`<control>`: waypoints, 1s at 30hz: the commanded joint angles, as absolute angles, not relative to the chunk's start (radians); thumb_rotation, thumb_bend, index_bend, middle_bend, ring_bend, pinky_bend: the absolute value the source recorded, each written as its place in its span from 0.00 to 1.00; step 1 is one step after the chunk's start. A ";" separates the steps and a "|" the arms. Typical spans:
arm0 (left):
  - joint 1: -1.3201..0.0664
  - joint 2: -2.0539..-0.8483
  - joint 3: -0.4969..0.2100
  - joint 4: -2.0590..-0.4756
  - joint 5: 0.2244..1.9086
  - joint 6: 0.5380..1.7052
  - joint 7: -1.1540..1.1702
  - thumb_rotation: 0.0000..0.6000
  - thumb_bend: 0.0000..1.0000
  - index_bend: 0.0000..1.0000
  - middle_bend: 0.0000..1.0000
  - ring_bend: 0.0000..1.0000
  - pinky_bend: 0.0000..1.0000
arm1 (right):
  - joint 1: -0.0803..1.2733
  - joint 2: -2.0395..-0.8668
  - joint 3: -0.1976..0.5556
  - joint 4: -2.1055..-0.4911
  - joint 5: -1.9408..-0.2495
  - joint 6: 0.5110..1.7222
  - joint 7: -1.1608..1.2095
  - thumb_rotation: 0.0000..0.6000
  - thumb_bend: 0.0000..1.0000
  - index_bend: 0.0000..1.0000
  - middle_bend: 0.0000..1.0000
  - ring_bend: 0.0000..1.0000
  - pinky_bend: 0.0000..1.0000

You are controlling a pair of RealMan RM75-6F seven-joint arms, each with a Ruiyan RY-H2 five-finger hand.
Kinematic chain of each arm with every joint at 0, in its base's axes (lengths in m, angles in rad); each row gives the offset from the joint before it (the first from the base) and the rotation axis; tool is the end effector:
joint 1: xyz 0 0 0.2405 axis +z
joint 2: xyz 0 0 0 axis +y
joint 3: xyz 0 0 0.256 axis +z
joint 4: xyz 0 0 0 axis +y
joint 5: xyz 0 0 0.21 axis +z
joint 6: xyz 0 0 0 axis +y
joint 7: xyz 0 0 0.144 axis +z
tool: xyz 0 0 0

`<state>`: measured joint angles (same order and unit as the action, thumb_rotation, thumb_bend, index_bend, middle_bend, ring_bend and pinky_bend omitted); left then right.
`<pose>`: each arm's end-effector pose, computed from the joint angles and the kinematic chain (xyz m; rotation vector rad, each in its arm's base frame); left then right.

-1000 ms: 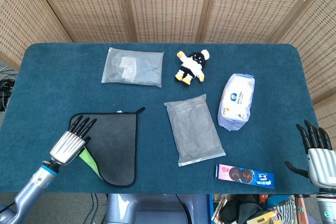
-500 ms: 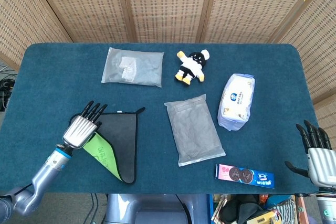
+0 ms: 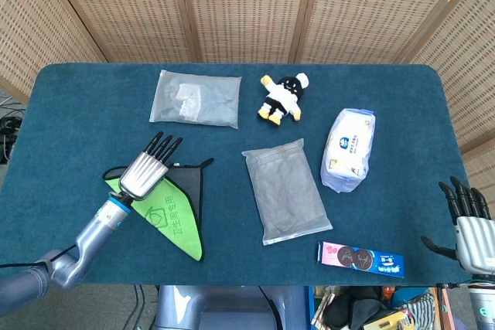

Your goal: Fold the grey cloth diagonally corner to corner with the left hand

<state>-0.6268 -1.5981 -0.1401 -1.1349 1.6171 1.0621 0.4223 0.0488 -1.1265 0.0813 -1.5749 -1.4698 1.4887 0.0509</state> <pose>-0.1996 0.3423 -0.0058 -1.9779 -0.2530 -0.7738 -0.3252 -0.1764 0.1672 1.3057 -0.9264 0.9070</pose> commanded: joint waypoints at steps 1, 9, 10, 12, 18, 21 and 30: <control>-0.649 -1.615 -0.147 -1.124 1.610 1.047 0.437 1.00 0.36 0.60 0.00 0.00 0.00 | 0.050 -1.126 0.083 -1.570 -1.465 1.484 0.058 1.00 0.00 0.00 0.00 0.00 0.00; -0.689 -1.652 -0.150 -1.102 1.583 1.008 0.456 1.00 0.36 0.60 0.00 0.00 0.00 | 0.052 -1.126 0.084 -1.563 -1.461 1.478 0.072 1.00 0.00 0.00 0.00 0.00 0.00; -0.691 -1.657 -0.149 -1.096 1.578 1.004 0.462 1.00 0.36 0.60 0.00 0.00 0.00 | 0.052 -1.125 0.084 -1.563 -1.462 1.479 0.073 1.00 0.00 0.00 0.00 0.00 0.00; -0.693 -1.666 -0.147 -1.084 1.569 0.998 0.477 1.00 0.36 0.57 0.00 0.00 0.00 | 0.051 -1.124 0.084 -1.564 -1.463 1.481 0.075 1.00 0.00 0.00 0.00 0.00 0.00; -0.685 -1.686 -0.153 -1.058 1.513 0.988 0.539 1.00 0.36 0.17 0.00 0.00 0.00 | 0.049 -1.126 0.084 -1.564 -1.468 1.490 0.075 1.00 0.00 0.00 0.00 0.00 0.00; -0.677 -1.696 -0.164 -1.048 1.484 1.004 0.579 1.00 0.36 0.04 0.00 0.00 0.00 | 0.049 -1.128 0.084 -1.564 -1.471 1.493 0.073 1.00 0.00 0.00 0.00 0.00 0.00; -0.649 -1.698 -0.196 -1.086 1.427 1.070 0.583 1.00 0.36 0.00 0.00 0.00 0.00 | 0.048 -1.127 0.084 -1.566 -1.471 1.495 0.064 1.00 0.00 0.00 0.00 0.00 0.00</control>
